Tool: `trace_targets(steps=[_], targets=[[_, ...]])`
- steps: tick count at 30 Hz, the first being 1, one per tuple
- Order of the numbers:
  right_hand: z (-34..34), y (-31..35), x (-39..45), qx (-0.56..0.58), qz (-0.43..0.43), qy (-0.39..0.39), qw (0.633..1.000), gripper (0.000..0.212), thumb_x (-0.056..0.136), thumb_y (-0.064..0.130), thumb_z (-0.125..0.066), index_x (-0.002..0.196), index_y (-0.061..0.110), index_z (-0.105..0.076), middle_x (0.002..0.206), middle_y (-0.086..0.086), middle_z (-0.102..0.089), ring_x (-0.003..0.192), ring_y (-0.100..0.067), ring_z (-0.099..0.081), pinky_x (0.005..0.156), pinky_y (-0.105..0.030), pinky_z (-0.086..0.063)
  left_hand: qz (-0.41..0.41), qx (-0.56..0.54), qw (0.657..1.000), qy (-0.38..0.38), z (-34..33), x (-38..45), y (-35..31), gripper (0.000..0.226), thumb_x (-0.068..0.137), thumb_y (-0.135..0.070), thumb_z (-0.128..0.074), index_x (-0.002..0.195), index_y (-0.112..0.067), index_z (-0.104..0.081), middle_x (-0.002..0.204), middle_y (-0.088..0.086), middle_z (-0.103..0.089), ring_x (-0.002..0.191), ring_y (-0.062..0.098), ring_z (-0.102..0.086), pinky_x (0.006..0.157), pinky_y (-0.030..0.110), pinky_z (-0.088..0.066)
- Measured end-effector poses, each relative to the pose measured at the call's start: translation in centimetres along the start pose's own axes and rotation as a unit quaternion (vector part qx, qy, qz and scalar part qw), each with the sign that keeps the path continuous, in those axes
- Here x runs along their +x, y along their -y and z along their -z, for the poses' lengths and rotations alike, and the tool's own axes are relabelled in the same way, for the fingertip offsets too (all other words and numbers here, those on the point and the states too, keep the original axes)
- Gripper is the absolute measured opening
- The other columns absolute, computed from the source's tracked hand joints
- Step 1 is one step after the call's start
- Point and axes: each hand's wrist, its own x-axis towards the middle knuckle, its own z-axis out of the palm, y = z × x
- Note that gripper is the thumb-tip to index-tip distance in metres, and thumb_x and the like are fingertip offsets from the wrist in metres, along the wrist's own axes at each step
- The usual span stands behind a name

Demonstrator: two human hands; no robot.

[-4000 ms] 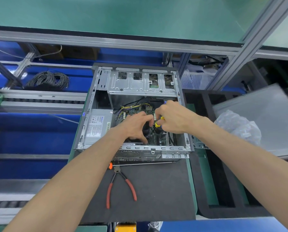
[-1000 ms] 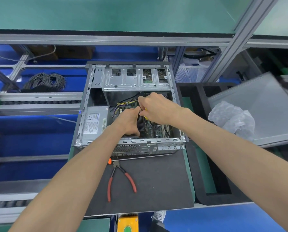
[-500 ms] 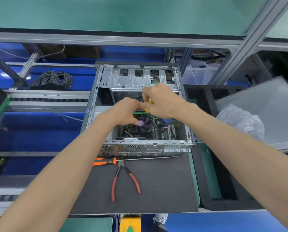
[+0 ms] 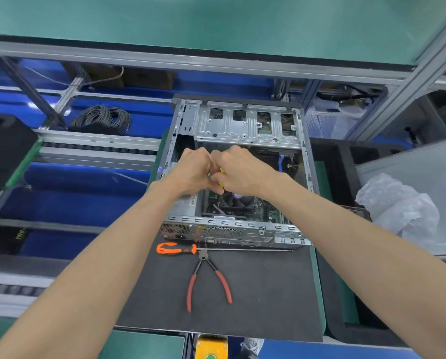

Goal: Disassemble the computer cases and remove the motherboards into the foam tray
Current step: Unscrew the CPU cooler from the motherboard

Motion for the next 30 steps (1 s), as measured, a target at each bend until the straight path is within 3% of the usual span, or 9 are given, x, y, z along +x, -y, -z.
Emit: trace_targets(steps=[7,11,15,17,20,23,27,30], targets=[[-0.5,0.2,0.1,-0.010,-0.008,0.013,1.000,0.019,0.092,0.024,-0.058,0.104,0.009,-0.055,0.088,-0.012,-0.062,0.082,-0.035,-0.061,0.071,-0.045,-0.053,-0.010,0.070,0.997,-0.012,-1.0,0.4,0.7,0.036,0.062,-0.051,-0.087,0.061,-0.037,-0.054,0.080,-0.016,-0.061,0.109,0.015,-0.049,0.092,0.034,-0.029],[-0.4,0.2,0.1,-0.007,-0.008,0.004,1.000,0.024,0.094,0.027,-0.057,0.110,0.009,-0.055,0.092,-0.012,-0.063,0.083,-0.035,-0.061,0.073,-0.047,-0.053,-0.016,0.041,0.999,-0.017,-0.9,0.2,1.0,0.042,0.060,-0.048,-0.089,0.053,-0.039,-0.049,0.069,-0.024,-0.051,0.102,0.014,-0.046,0.090,0.034,-0.026],[-0.7,0.2,0.1,-0.008,-0.007,0.002,1.000,0.023,0.093,0.026,-0.058,0.108,0.009,-0.055,0.089,-0.012,-0.061,0.081,-0.035,-0.060,0.072,-0.046,-0.052,-0.028,0.042,0.999,-0.014,-1.1,0.2,1.2,0.040,0.061,-0.047,-0.088,0.051,-0.041,-0.050,0.071,-0.025,-0.051,0.099,0.012,-0.043,0.088,0.031,-0.020],[-0.8,0.3,0.2,-0.010,-0.009,-0.003,1.000,0.025,0.094,0.028,-0.058,0.110,0.009,-0.055,0.084,-0.009,-0.056,0.081,-0.036,-0.060,0.067,-0.042,-0.049,-0.032,0.042,0.999,-0.013,-1.1,0.2,1.3,0.038,0.062,-0.047,-0.087,0.052,-0.040,-0.051,0.071,-0.026,-0.050,0.098,0.012,-0.042,0.088,0.031,-0.021],[-1.0,0.4,0.2,-0.021,-0.027,-0.013,0.999,0.030,0.096,0.035,-0.056,0.114,0.011,-0.057,0.073,0.001,-0.034,0.075,-0.031,-0.047,0.062,-0.036,-0.035,-0.041,0.050,0.998,-0.002,-1.0,0.2,1.2,0.031,0.066,-0.046,-0.087,0.065,-0.035,-0.059,0.072,-0.027,-0.046,0.097,0.010,-0.041,0.088,0.031,-0.023],[-1.1,0.7,0.3,-0.030,-0.041,-0.017,0.999,0.030,0.098,0.040,-0.054,0.108,0.012,-0.060,0.072,0.003,-0.025,0.074,-0.028,-0.040,0.062,-0.037,-0.032,-0.045,0.025,0.999,0.012,-0.3,-0.1,1.5,0.026,0.072,-0.033,-0.085,0.079,-0.031,-0.060,0.079,-0.029,-0.042,0.091,0.010,-0.042,0.082,0.028,-0.027],[-1.3,1.8,0.4,-0.049,-0.028,-0.014,0.998,0.035,0.103,0.032,-0.047,0.120,0.005,-0.059,0.076,-0.001,-0.029,0.082,-0.036,-0.052,0.064,-0.039,-0.034,-0.060,-0.013,0.998,-0.012,0.3,-0.2,1.9,0.047,0.077,0.006,-0.060,0.069,-0.038,-0.044,0.075,-0.029,-0.044,0.075,0.011,-0.049,0.063,0.015,-0.032],[-0.9,2.3,0.3,-0.051,0.002,0.011,0.999,0.029,0.100,0.023,-0.051,0.112,0.001,-0.064,0.083,-0.008,-0.044,0.085,-0.038,-0.058,0.063,-0.037,-0.038,-0.050,-0.009,0.998,-0.038,0.2,0.3,2.1,0.053,0.078,0.007,-0.051,0.062,-0.042,-0.041,0.063,-0.023,-0.048,0.062,0.008,-0.048,0.058,0.026,-0.037]])
